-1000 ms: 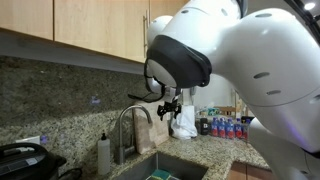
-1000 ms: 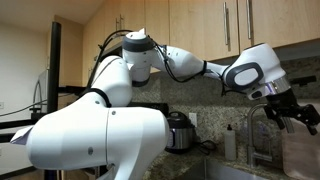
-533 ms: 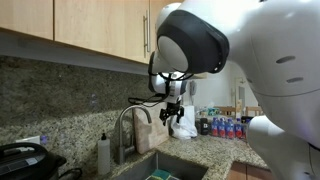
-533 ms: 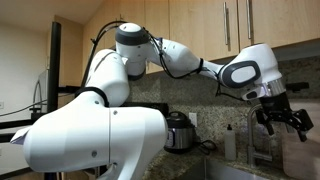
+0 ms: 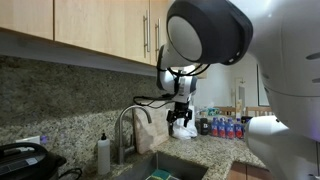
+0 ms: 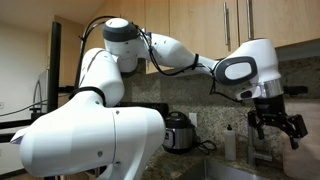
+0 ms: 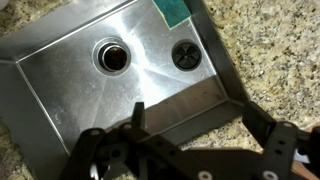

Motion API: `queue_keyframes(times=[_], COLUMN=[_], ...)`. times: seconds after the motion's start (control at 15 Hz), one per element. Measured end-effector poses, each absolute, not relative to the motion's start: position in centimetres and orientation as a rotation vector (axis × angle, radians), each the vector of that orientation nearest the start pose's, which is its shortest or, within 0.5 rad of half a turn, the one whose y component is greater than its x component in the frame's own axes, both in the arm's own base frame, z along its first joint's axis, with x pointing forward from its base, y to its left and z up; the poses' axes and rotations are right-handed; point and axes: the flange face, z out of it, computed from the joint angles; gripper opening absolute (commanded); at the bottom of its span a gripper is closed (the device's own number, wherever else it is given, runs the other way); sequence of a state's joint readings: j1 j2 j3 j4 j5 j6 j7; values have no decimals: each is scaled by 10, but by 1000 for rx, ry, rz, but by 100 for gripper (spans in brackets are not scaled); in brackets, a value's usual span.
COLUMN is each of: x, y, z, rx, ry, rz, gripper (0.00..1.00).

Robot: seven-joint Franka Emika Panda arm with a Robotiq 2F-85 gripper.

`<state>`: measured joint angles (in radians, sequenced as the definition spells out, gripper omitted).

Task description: Turn the tap nozzle to the right

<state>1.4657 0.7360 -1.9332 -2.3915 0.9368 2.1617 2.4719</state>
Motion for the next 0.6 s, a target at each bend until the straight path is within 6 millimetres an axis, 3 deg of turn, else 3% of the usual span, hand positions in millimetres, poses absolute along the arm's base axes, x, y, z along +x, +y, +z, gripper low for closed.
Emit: queue_keyframes(times=[0.33,0.6], x=[416,417], y=[-168,-168], z=[422,420], rx=[495,499], ry=[2876,2884], rz=[28,19], gripper=[100,100])
